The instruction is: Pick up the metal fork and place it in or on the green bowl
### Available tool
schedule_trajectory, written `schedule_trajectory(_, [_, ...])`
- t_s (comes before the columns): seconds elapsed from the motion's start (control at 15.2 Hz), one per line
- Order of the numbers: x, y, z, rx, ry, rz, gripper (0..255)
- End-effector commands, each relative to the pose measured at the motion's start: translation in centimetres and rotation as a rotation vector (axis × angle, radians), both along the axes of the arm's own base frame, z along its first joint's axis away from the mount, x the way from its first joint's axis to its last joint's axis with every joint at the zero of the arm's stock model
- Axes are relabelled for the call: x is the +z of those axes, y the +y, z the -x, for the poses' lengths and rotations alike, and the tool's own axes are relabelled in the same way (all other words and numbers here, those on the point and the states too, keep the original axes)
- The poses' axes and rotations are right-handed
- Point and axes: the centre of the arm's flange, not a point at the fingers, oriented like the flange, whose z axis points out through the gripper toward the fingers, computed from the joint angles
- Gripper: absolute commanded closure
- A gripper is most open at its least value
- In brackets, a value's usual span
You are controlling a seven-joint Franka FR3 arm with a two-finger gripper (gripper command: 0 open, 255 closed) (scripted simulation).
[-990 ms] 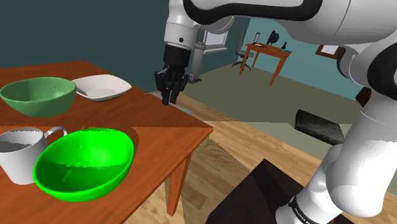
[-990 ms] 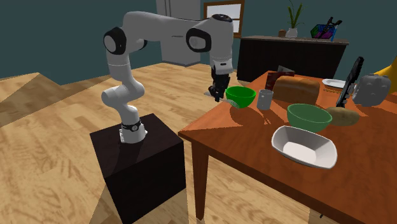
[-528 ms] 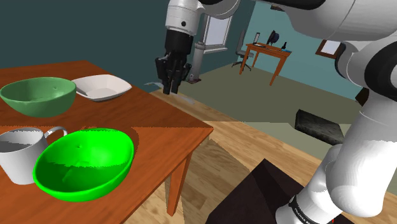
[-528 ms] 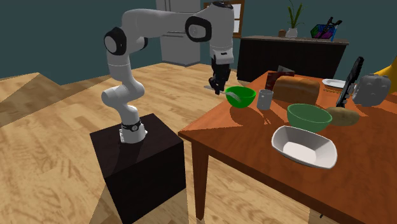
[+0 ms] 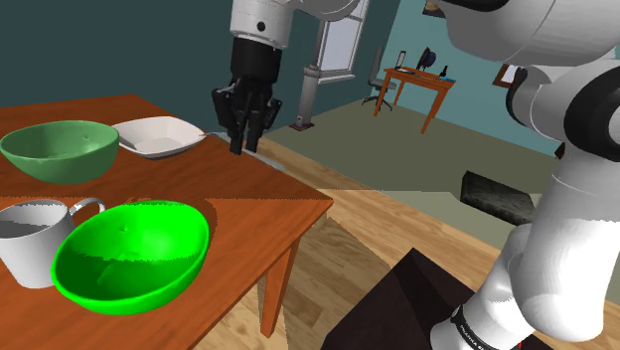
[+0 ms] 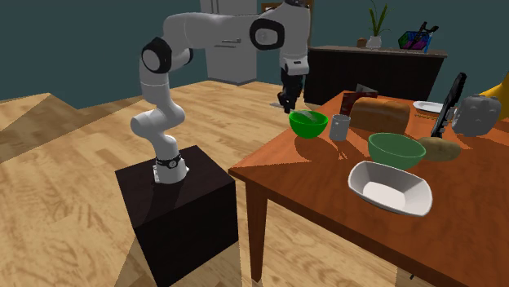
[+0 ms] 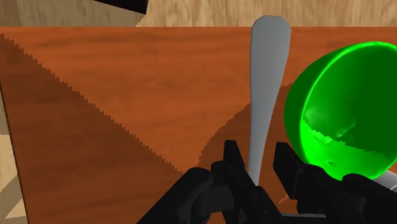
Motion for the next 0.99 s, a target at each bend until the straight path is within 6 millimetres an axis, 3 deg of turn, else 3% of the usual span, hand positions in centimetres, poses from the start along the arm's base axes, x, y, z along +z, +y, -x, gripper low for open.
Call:
schedule_trajectory(0.0, [-0.1,2.6,0.7,-0.002,0.000,0.000,255])
schedule_trajectory(0.79, [-0.9,17.7,5.0,-0.002,0.000,0.000,255])
schedule_trajectory(0.92, [-1.9,17.7,5.0,-0.002,0.000,0.000,255])
